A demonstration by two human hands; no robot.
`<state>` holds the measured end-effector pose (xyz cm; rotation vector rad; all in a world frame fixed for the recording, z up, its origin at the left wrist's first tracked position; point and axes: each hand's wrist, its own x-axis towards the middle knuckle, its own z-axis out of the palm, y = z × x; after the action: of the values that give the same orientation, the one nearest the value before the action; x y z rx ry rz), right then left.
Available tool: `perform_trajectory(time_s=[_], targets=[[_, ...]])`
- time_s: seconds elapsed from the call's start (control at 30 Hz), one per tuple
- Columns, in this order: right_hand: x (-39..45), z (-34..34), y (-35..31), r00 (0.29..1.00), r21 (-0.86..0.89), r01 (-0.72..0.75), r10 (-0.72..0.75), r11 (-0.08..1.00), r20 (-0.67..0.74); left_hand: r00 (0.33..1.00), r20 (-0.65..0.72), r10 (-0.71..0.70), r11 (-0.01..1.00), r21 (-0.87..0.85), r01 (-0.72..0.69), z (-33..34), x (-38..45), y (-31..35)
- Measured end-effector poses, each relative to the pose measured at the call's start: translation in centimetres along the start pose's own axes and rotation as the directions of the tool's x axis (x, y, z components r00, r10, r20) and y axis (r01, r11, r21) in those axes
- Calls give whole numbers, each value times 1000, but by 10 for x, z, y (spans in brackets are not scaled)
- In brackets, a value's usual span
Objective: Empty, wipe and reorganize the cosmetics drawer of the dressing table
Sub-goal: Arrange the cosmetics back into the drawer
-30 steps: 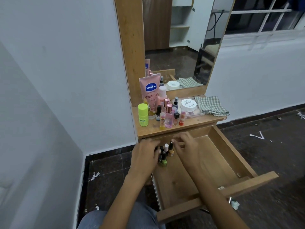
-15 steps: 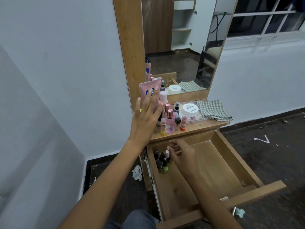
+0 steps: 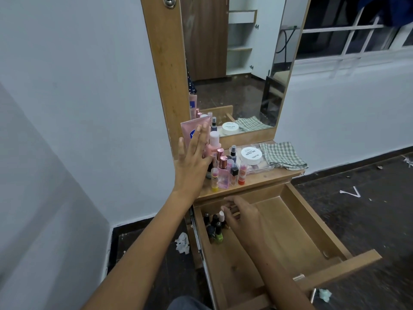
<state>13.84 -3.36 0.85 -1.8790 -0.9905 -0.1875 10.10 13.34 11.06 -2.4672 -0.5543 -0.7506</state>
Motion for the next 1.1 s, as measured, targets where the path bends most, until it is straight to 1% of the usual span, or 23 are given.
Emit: perform_trajectory(time_s=[0.13,0.23,0.4,0.47,0.63,0.8,0.9,1.0,1.1], targets=[[0,-1,-1,1000,-4,0,0,1000,-6,1000,-11,-17,1000,-14,17,4,3,0],[0,-1,-1,1000,-3,1,-1,1000,-11,1000,-18,3,1000,-23,-3,4,7,0],[0,-1,1,1000,9,6,-6,1000,-16,993,-116,-4,997,-73,-4,6,6,-2],[0,0,1,1000,8,7,-6,1000,-18,991,-135,-7,995,-95,-6,6,4,-5],[0,0,3,1000,9,3,-3,1000,-21,992,-126,-9,999,-46,4,4,-4,-9],[1,2,4,1000,8,7,-7,1000,-23,992,-121,-19,999,-41,14,-2,-15,-8],[1,2,6,999,14,18,-18,1000,-27,994,-99,-41,997,-63,35,-8,-22,-7],[0,1,3,998,39,38,-36,999,-56,991,-91,-101,990,-103,92,-24,-34,-8],[0,-2,-5,992,51,93,-88,994,-90,982,-103,-158,983,-108,147,-45,-53,-8]])
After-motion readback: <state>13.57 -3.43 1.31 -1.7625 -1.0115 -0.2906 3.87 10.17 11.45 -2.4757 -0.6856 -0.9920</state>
